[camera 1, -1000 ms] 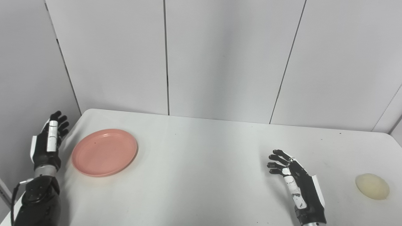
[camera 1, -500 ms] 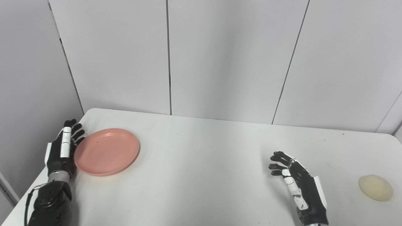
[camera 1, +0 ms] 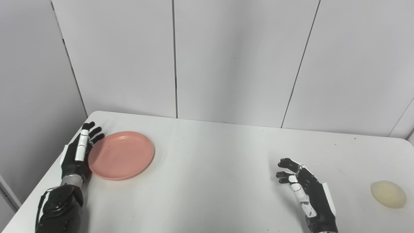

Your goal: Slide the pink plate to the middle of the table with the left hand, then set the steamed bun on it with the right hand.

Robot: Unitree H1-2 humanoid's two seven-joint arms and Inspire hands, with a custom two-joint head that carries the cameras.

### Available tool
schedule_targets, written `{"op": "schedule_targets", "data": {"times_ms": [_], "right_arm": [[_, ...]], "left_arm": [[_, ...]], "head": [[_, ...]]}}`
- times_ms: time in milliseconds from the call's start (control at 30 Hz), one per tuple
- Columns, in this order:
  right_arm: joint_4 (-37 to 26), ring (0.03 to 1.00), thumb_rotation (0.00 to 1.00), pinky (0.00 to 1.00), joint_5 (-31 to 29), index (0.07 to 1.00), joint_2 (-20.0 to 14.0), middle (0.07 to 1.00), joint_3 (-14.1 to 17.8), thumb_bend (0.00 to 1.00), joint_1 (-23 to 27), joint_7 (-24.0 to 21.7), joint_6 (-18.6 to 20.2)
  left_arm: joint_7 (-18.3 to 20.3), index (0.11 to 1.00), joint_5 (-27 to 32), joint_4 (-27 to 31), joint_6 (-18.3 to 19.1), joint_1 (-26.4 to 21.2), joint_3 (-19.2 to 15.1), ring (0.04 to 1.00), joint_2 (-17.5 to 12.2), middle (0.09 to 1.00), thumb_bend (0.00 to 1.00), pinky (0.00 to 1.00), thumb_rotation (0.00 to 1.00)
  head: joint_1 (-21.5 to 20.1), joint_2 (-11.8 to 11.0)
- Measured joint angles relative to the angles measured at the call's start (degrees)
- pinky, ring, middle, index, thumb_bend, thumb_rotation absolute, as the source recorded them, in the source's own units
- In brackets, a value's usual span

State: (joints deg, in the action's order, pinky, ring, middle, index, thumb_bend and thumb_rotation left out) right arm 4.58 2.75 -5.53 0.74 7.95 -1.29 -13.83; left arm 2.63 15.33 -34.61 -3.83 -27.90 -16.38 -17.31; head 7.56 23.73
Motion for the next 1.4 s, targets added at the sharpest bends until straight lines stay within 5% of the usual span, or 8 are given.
{"op": "schedule_targets", "data": {"times_ms": [533,933,1400], "right_arm": [[-0.9,0.61,0.84,0.6,1.3,0.702,0.4,0.719,-0.2,0.5,-0.6,0.2,1.0],[-1.1,0.586,0.85,0.58,3.0,0.696,1.3,0.698,-0.5,0.51,-0.7,0.8,1.0],[-1.7,0.592,0.84,0.6,5.0,0.694,3.1,0.678,-1.1,0.47,-0.8,1.9,2.2]], "left_arm": [[0.3,0.823,-1.1,3.5,3.2,0.0,3.8,0.81,2.9,0.831,0.8,0.77,0.84],[1.9,0.839,-3.8,3.1,3.1,-2.1,10.0,0.816,8.2,0.84,0.78,0.76,0.86],[3.2,0.846,-4.9,3.1,3.3,-2.5,12.6,0.812,9.5,0.842,0.78,0.76,0.87]], "head": [[-1.5,0.9],[-4.4,1.6],[-7.8,2.6]]}}
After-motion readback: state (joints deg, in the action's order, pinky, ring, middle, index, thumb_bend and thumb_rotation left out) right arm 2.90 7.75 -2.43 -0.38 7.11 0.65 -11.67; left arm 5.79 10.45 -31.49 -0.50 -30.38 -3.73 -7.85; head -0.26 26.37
